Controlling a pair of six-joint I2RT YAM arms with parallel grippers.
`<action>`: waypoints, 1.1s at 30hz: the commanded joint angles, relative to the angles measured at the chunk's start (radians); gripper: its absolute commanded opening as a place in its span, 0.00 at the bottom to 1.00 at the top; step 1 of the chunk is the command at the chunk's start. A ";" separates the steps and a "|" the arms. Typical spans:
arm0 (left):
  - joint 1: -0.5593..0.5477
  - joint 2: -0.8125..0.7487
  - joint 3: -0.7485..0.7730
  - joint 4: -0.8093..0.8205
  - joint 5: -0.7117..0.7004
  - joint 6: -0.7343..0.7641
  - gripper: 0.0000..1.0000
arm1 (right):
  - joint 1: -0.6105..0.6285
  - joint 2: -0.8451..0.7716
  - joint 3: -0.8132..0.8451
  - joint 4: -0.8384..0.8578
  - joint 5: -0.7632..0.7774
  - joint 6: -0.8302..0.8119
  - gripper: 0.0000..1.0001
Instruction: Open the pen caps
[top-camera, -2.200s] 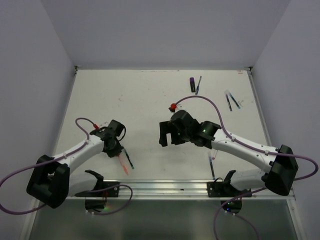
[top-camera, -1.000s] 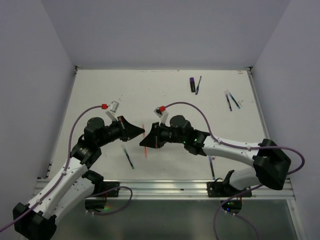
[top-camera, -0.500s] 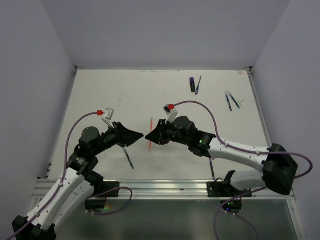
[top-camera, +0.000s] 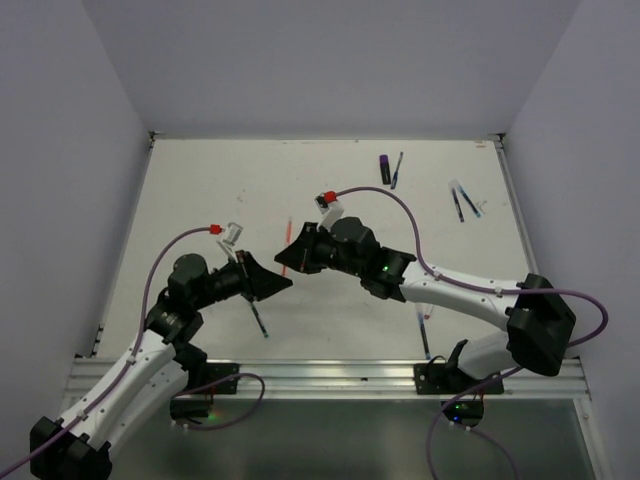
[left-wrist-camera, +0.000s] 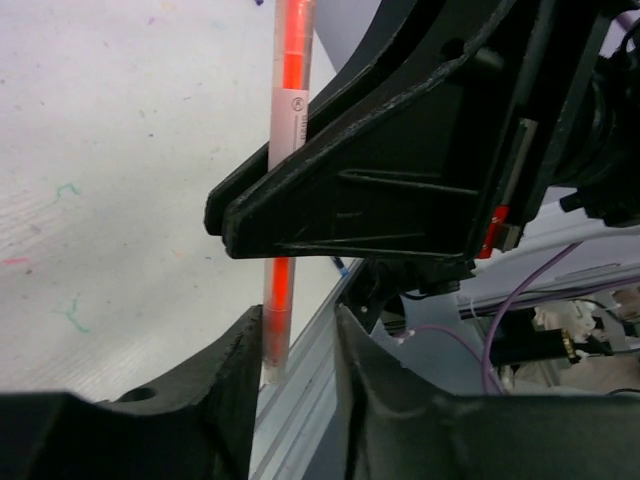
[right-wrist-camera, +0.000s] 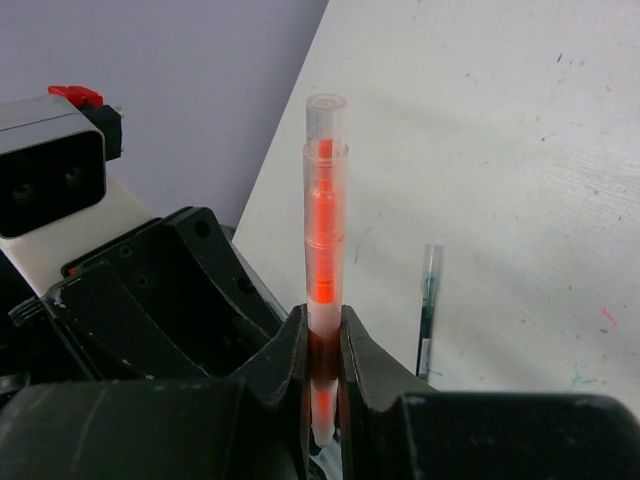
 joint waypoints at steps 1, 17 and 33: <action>-0.003 0.021 0.015 0.052 0.054 0.036 0.33 | -0.001 0.010 0.037 0.052 0.000 0.028 0.00; -0.005 -0.013 -0.104 0.550 0.333 -0.206 0.00 | -0.191 0.050 -0.089 0.676 -0.444 0.048 0.00; -0.003 -0.011 -0.045 0.349 0.290 -0.084 0.00 | -0.234 0.139 -0.124 0.958 -0.454 0.220 0.00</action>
